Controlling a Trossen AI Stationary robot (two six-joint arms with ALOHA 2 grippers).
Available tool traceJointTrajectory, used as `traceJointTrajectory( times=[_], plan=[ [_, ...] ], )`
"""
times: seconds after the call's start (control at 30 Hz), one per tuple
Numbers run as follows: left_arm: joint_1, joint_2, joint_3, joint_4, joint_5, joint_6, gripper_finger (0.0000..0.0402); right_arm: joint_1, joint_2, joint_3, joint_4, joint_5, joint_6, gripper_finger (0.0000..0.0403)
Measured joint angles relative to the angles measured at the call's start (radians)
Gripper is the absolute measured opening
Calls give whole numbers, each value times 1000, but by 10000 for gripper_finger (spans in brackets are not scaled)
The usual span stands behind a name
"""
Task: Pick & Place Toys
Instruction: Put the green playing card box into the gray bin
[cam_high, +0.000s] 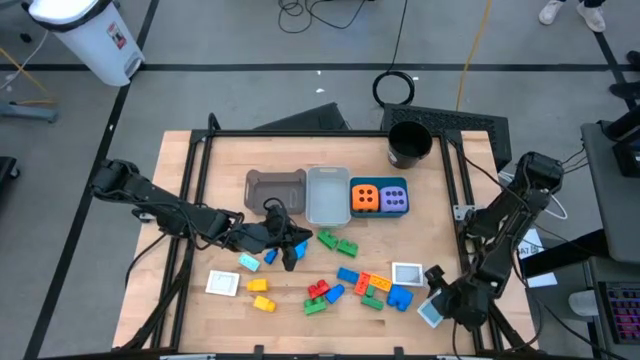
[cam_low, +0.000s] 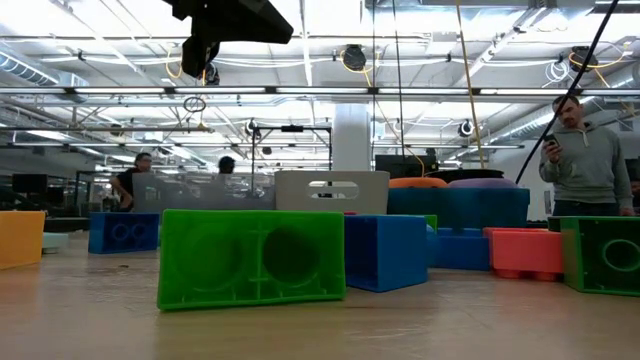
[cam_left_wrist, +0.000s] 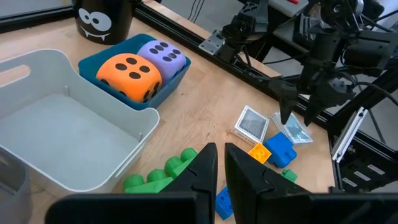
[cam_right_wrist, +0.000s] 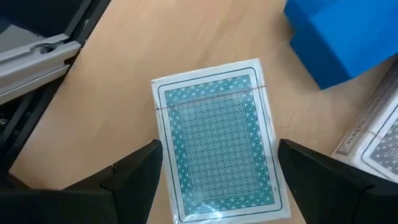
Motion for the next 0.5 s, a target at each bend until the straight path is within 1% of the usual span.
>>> traceJointTrajectory(
  times=[0.17,0.27,0.43,0.5],
  plan=[
    [0,0,0,0,0,-8,35,19,23,0,-17,52,8,308],
    [0,0,0,0,0,-12,35,19,51,2,-12,51,8,308],
    [0,0,0,0,0,-13,35,18,101,5,-5,23,24,308],
    [0,0,0,0,0,-11,35,17,104,5,-5,-25,36,308]
  ],
)
